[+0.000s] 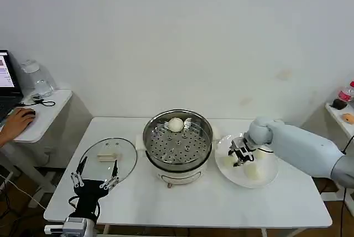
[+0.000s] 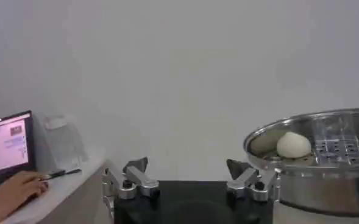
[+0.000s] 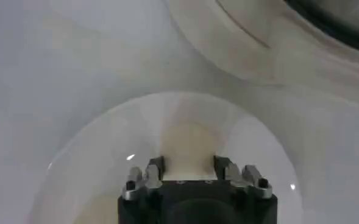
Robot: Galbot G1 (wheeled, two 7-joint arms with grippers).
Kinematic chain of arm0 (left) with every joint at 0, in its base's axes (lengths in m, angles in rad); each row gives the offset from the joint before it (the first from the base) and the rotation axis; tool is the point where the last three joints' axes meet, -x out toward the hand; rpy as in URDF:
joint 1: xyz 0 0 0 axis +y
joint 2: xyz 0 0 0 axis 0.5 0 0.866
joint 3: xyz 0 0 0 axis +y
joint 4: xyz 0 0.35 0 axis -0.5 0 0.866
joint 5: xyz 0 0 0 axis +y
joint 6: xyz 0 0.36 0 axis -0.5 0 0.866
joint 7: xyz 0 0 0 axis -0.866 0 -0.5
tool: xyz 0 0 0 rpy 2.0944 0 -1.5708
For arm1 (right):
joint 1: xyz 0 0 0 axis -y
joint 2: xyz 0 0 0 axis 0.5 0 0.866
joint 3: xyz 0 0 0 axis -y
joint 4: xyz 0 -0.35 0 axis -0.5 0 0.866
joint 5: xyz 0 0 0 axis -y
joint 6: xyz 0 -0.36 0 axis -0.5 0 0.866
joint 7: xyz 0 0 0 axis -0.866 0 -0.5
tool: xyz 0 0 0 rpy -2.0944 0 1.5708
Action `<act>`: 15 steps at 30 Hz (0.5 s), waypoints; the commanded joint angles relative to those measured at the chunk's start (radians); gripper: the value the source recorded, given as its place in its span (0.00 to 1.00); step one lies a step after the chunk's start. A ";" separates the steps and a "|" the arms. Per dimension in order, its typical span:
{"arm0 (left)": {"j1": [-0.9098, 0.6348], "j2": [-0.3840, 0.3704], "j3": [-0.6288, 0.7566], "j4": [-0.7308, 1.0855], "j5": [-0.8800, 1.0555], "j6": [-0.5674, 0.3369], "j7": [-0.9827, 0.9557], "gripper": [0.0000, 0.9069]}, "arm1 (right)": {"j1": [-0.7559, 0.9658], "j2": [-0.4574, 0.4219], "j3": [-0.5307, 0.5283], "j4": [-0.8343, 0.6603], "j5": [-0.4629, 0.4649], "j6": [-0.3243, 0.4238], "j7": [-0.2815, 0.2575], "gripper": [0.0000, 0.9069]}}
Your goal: Take steamed baozi put them in steamer then cover it.
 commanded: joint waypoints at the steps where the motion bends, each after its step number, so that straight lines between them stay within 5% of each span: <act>1: 0.001 0.006 0.004 -0.011 -0.001 0.002 0.001 1.00 | 0.222 -0.141 -0.104 0.121 0.068 -0.012 -0.016 0.62; 8: -0.003 0.017 0.014 -0.024 -0.003 0.005 0.001 1.00 | 0.569 -0.229 -0.243 0.225 0.206 -0.032 -0.017 0.62; 15: -0.010 0.027 0.016 -0.025 -0.005 0.006 -0.001 1.00 | 0.770 -0.152 -0.353 0.313 0.369 -0.112 0.006 0.63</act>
